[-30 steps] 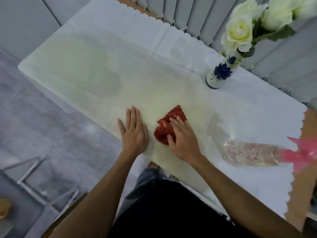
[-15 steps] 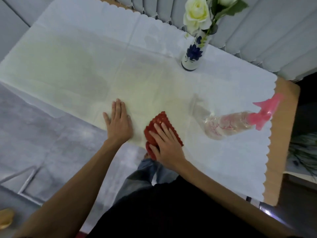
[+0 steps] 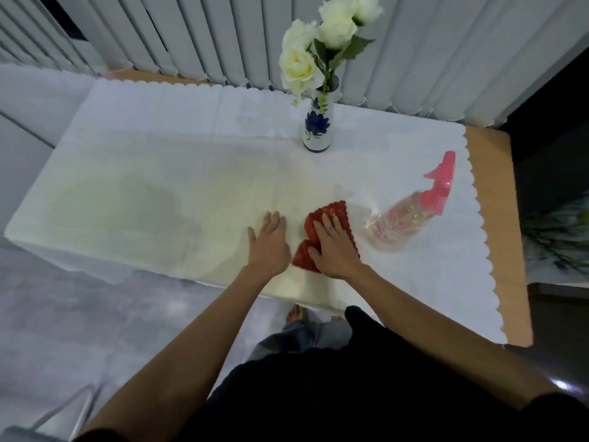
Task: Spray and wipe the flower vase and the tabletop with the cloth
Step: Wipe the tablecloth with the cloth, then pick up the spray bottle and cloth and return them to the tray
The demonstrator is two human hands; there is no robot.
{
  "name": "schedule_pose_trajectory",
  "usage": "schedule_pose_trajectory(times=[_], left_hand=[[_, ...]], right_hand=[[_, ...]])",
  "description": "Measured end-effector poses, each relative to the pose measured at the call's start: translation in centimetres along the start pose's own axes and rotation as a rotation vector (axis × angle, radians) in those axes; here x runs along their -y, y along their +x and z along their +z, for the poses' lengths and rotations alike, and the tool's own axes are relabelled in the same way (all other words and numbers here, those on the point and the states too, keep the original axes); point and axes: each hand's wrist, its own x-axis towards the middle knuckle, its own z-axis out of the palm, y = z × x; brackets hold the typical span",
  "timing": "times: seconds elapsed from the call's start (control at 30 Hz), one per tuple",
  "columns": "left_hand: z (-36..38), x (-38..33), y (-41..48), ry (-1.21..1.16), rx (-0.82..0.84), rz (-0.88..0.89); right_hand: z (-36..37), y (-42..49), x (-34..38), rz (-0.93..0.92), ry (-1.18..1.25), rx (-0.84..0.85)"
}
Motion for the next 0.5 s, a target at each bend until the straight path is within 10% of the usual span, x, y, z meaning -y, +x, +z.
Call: schedule_pose_trajectory(times=[0.33,0.5], left_hand=[[5.3,-5.2,0.6,0.194,-0.015,0.520],[6.8,-4.8,1.1,-0.017,-0.130,0.478]], right_hand=[[-4.9,-13.1,-7.0,0.370,0.421,-0.100],[-9.7,-14.1,-8.9,0.553,0.692,-0.332]])
